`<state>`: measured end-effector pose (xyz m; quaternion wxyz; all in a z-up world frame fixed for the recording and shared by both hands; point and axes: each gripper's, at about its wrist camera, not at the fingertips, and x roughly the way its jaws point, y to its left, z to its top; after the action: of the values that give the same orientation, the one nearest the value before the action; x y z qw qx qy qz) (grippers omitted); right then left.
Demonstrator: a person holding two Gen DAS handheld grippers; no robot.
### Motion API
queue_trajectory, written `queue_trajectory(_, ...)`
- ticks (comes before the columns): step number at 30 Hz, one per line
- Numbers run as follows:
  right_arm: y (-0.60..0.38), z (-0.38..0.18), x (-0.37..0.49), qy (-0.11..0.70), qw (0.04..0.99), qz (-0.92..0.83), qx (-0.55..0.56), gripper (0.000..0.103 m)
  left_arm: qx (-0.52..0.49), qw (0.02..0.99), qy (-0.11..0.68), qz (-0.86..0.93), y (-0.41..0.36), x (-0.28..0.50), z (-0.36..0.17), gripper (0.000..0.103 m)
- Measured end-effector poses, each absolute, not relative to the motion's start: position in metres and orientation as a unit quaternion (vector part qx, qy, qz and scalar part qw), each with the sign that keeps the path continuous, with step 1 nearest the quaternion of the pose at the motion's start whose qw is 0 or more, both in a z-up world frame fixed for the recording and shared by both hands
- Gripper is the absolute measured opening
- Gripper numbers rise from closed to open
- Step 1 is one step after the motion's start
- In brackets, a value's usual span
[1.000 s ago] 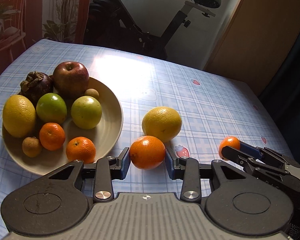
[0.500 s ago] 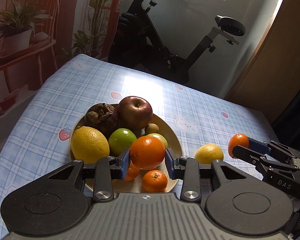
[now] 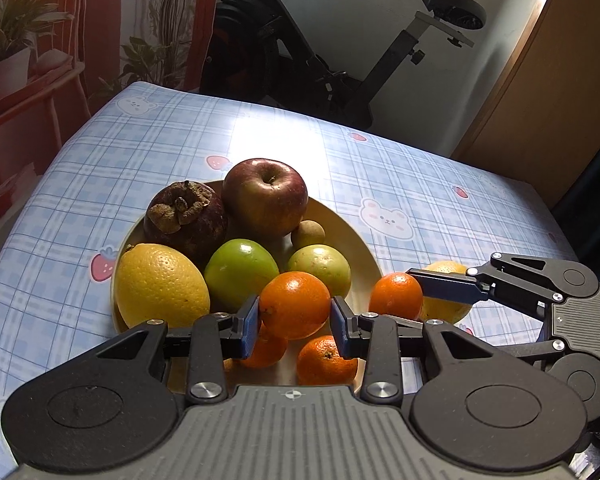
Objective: Organize fruits
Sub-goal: 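Carry both tangerines onto the cream plate and open both tools, then grasp the yellow lemon with the right tool while the left tool grasps the large yellow orange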
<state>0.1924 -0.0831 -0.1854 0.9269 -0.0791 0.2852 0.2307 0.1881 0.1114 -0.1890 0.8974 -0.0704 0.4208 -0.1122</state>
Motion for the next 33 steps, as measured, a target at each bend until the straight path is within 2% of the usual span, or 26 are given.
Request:
queue_trajectory(10, -0.078, -0.19, 0.197, 0.297, 0.921, 0.238, -0.081, 0.043, -0.09, 0.893, 0.423, -0.123, 0.114, 0.195, -0.19, 0.041)
queue_trajectory(22, -0.115, -0.175, 0.173, 0.25, 0.951, 0.18, -0.034, 0.05, -0.093, 0.915, 0.383, -0.087, 0.115, 0.191, -0.171, 0.042)
queue_trajectory(24, -0.126, -0.174, 0.168, 0.242, 0.956, 0.166, -0.025, 0.052, -0.088, 0.917, 0.38, -0.088, 0.111, 0.191, -0.168, 0.042)
queue_trajectory(29, -0.142, -0.176, 0.159, 0.234, 0.962, 0.139, -0.014, 0.068, -0.075, 0.918, 0.377, -0.098, 0.096, 0.193, -0.165, 0.042)
queue_trajectory(33, -0.15, -0.182, 0.157, 0.239, 0.963, 0.127, -0.01, 0.072, -0.069, 0.916, 0.379, -0.108, 0.081, 0.196, -0.166, 0.043)
